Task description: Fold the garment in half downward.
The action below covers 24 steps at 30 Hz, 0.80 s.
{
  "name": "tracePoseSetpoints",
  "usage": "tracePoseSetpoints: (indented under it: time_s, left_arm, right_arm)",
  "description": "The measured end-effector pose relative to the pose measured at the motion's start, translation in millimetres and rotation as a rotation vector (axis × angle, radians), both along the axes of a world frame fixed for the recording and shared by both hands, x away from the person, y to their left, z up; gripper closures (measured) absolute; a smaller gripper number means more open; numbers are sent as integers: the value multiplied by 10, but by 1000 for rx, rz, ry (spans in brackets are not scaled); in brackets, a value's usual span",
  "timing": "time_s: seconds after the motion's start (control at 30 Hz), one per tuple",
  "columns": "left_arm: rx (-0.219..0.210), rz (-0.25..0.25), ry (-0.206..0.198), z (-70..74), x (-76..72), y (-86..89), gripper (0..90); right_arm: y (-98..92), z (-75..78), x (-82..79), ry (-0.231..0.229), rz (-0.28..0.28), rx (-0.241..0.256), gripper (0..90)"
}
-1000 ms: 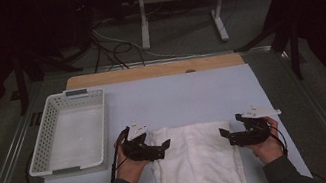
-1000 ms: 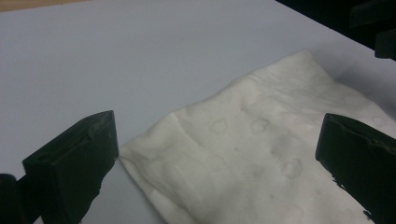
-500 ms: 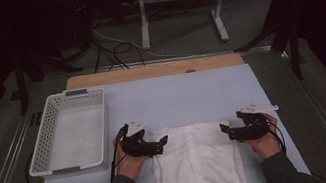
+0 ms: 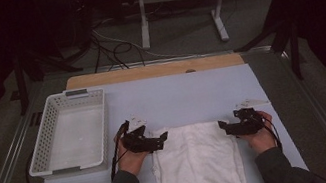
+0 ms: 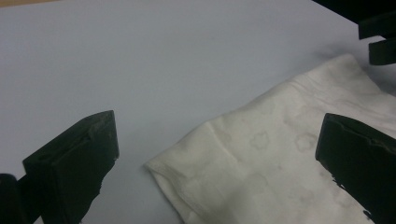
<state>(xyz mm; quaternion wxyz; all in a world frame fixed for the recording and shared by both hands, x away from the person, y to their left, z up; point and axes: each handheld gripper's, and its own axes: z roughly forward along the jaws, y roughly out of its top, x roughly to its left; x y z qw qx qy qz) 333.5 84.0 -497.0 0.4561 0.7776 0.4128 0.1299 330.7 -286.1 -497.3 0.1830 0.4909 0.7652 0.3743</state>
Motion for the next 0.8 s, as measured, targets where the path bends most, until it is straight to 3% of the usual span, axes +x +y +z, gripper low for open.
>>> tracePoseSetpoints:
  time_s: [0.2, 0.43, 0.67, 0.8]
  left_arm:
    - [5, 2, 1, -2, 27, 8, 6]
    - [-3, 6, 9, 2, 62, 16, 10]
    - [3, 17, 24, -7, 103, 22, 27]
    - [0, 25, 37, -29, 136, 27, 41]
  right_arm:
    - [-50, -101, 90, 65, -20, 15, 378]
    - [-82, -203, 163, 124, -6, 22, 534]
    - [-43, -199, 140, 131, 43, 3, 835]
    - [-20, -184, 124, 116, 40, -28, 868]
